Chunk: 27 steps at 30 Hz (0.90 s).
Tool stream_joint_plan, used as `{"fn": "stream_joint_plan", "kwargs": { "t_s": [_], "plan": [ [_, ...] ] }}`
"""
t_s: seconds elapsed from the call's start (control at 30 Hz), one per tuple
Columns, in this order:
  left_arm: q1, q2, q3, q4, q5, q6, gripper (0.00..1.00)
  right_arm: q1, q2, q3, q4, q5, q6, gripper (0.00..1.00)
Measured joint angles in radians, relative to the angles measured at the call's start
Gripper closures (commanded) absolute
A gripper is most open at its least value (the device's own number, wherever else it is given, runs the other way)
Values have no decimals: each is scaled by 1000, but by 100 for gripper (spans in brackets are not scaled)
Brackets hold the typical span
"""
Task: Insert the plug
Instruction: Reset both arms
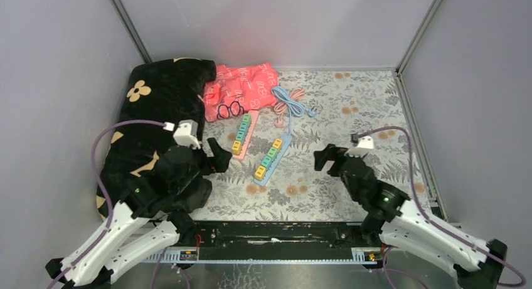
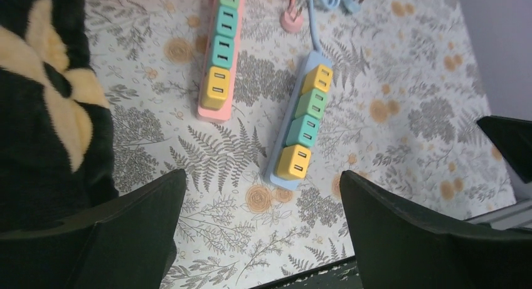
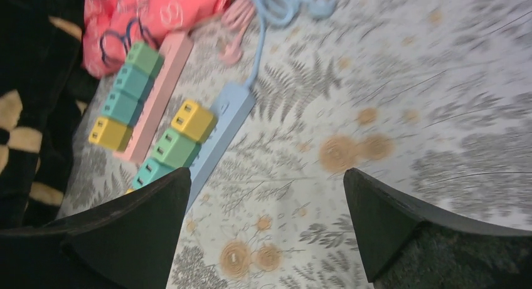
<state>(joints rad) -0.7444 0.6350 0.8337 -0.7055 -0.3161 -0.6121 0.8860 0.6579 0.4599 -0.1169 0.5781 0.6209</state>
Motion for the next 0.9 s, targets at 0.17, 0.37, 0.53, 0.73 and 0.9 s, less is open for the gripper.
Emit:
{"fn": "stream_joint_plan", "kwargs": {
  "t_s": [0.17, 0.37, 0.53, 0.73, 0.9],
  "plan": [
    [0, -117, 2, -21, -47, -2, 0, 1, -218, 101, -234, 165, -83, 1],
    [0, -185, 1, -43, -77, -8, 0, 1, -396, 214, -427, 280, -148, 1],
    [0, -224, -29, -51, -90, -21, 0, 2, -514, 250, -507, 332, -191, 1],
    [0, -243, -77, -50, -95, -26, 0, 2, -595, 231, -525, 360, -224, 1],
    [0, -246, -94, -47, -93, -25, 0, 2, -595, 225, -530, 373, -224, 1]
  ]
}}
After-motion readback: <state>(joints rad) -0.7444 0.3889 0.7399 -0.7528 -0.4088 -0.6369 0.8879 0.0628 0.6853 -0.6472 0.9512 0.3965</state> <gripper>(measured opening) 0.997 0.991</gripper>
